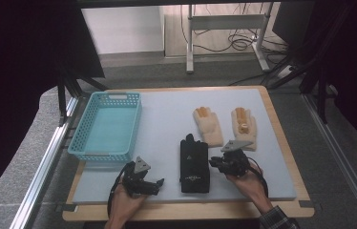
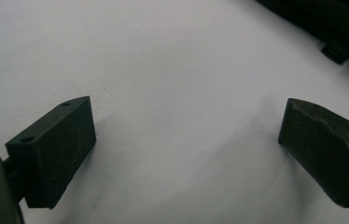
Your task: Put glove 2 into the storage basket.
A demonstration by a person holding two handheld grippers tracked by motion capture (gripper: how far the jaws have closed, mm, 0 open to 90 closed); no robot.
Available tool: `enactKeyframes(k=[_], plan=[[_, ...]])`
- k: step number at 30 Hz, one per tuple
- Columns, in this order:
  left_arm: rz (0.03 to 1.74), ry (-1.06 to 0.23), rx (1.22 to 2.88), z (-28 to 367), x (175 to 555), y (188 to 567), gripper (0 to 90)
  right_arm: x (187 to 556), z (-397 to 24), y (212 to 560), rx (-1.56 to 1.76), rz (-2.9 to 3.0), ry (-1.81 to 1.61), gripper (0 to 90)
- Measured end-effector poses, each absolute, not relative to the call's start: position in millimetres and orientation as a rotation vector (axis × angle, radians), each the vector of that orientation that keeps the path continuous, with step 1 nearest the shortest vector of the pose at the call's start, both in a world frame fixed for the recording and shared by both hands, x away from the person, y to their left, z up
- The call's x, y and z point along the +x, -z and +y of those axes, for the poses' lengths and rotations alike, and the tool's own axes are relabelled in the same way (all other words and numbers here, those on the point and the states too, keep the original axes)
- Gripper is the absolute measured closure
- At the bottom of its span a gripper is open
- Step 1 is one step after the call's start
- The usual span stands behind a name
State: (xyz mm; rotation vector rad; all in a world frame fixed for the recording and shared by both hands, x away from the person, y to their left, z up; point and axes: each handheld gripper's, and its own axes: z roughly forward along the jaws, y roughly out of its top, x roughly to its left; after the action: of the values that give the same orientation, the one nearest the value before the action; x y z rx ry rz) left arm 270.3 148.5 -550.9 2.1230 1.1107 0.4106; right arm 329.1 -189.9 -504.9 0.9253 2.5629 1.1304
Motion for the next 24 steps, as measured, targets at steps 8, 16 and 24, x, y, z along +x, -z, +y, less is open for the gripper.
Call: enactKeyframes(k=[8,16,24], plan=[[1.142,-0.412,2.129,161,270,550,3.3,306,-185,527,0.852,2.637,-1.109,87.3],[1.149,-0.410,2.123,175,271,552,0.0,304,-153,531,0.785,2.667,-1.147,84.8],[1.112,-0.401,2.128,179,272,553,0.3,306,-119,534,0.759,2.657,-1.165,83.9]])
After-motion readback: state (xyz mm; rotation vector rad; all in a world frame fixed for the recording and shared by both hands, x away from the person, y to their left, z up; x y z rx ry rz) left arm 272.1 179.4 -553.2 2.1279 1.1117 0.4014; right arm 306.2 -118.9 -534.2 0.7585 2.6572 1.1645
